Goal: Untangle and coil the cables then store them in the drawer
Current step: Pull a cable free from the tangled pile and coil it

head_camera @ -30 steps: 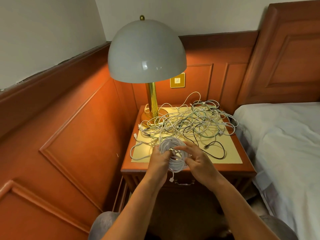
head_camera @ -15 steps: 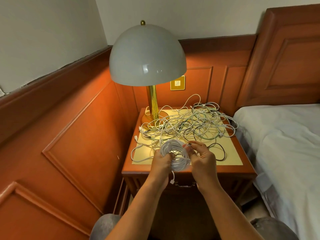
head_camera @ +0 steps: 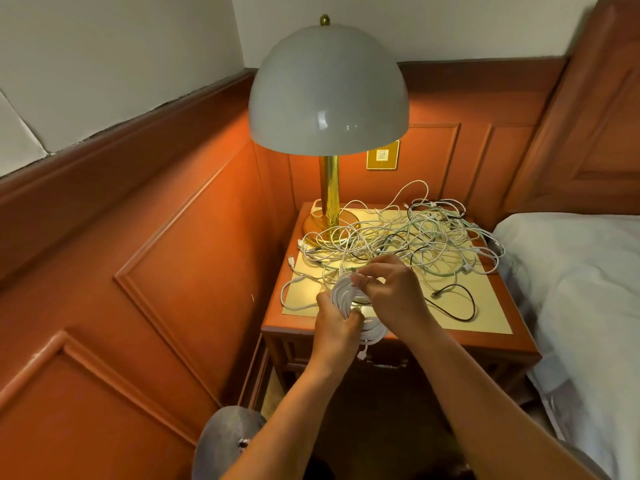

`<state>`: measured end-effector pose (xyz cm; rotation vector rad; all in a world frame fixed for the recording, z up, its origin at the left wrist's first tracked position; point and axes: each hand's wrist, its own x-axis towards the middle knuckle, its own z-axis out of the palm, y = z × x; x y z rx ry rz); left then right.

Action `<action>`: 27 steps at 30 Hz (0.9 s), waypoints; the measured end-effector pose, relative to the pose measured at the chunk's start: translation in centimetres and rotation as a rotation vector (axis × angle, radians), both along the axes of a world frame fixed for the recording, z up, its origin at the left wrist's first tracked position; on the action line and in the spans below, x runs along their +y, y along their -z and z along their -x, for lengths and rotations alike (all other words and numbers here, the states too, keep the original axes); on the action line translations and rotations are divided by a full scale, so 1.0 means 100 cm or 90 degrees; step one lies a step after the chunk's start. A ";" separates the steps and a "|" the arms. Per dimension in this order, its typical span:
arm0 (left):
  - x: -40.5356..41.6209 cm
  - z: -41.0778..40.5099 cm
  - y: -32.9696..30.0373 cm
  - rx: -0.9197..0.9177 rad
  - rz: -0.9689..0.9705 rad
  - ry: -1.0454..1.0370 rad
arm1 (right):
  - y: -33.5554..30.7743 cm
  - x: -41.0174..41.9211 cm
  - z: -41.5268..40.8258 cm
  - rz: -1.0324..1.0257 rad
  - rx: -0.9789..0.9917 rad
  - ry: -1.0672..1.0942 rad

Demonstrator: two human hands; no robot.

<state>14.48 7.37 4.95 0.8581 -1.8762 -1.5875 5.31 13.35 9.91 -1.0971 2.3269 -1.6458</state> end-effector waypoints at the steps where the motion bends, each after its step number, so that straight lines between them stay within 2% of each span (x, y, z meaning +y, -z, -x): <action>1: -0.001 0.000 0.000 0.000 -0.010 0.003 | -0.002 -0.001 0.000 0.029 -0.071 -0.004; 3: -0.001 -0.001 0.003 -0.019 0.001 0.023 | -0.002 -0.002 0.002 0.048 -0.158 -0.005; 8: 0.002 0.003 0.012 -0.064 0.003 0.094 | -0.001 -0.010 0.009 -0.077 -0.065 -0.039; 11: -0.007 0.007 0.009 -0.056 -0.025 0.124 | 0.006 -0.010 0.025 -0.021 -0.196 0.018; 13: -0.013 0.009 0.009 -0.027 -0.111 0.107 | 0.014 -0.010 0.030 -0.008 -0.257 0.031; 17: -0.033 0.004 0.023 -0.001 -0.221 0.042 | 0.033 -0.020 0.026 -0.047 -0.254 -0.016; 22: -0.071 -0.008 0.033 0.007 -0.243 0.013 | 0.056 -0.040 0.018 -0.103 -0.233 -0.089; 27: -0.111 -0.015 0.038 0.008 -0.205 -0.031 | 0.072 -0.073 0.011 -0.102 -0.206 -0.086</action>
